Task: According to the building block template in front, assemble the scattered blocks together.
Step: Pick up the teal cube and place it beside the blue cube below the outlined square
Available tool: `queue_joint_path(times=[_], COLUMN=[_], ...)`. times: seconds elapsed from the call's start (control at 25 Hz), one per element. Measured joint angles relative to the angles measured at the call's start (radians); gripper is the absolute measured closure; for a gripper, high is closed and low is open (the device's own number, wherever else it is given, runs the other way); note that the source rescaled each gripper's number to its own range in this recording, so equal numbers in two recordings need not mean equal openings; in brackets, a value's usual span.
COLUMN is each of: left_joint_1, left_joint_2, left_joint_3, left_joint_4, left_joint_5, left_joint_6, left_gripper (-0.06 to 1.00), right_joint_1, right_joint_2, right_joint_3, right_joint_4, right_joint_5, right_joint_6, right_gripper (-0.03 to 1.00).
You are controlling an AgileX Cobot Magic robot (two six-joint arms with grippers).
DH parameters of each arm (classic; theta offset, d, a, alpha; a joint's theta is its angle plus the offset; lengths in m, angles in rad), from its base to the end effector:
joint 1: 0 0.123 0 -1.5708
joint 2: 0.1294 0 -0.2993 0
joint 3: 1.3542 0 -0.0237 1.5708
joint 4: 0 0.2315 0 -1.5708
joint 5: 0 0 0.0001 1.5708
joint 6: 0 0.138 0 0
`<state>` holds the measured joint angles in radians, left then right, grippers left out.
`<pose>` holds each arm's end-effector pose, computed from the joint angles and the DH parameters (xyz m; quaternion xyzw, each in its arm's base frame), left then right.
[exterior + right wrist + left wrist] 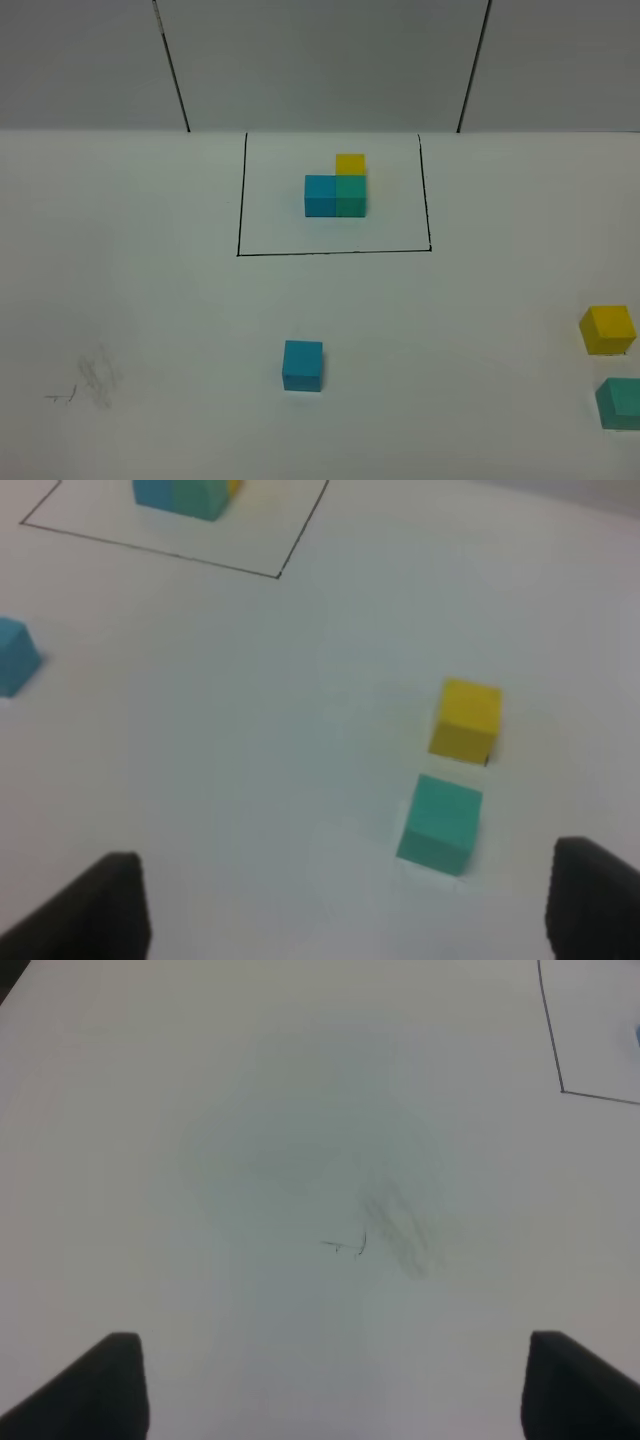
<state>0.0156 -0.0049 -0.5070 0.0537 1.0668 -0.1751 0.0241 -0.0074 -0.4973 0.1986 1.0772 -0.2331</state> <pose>0.0038 0.0065 0.2481 -0.0823 0.8474 -0.0150 0.5243 0.0019 0.0240 0.2458 -0.1141 0.8444 0.0449 0.5215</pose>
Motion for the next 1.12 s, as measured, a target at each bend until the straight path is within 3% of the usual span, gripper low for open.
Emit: queue_joint_path(times=[0.16,0.36,0.6,0.8,1.12], left_joint_1=[0.000,0.000,0.000,0.000,0.000], left_joint_2=[0.000,0.000,0.000,0.000,0.000], left_joint_3=[0.000,0.000,0.000,0.000,0.000], left_joint_4=[0.000,0.000,0.001,0.002,0.002], left_joint_5=[0.000,0.000,0.000,0.000,0.000], left_joint_6=[0.000,0.000,0.000,0.000,0.000], left_gripper=[0.04,0.04,0.04,0.04,0.04], right_joint_1=[0.000,0.000,0.000,0.000,0.000], right_joint_2=[0.029,0.312,0.743,1.086,1.385], right_joint_3=[0.000,-0.006,-0.097,-0.240,-0.331], right_joint_4=[-0.045,-0.152,-0.165,-0.165,-0.101], right_joint_5=[-0.012,-0.022,-0.139,-0.156,-0.205], right_joint_6=[0.117,0.200,0.177,0.141,0.121], right_gripper=[0.31,0.31,0.31,0.31,0.31])
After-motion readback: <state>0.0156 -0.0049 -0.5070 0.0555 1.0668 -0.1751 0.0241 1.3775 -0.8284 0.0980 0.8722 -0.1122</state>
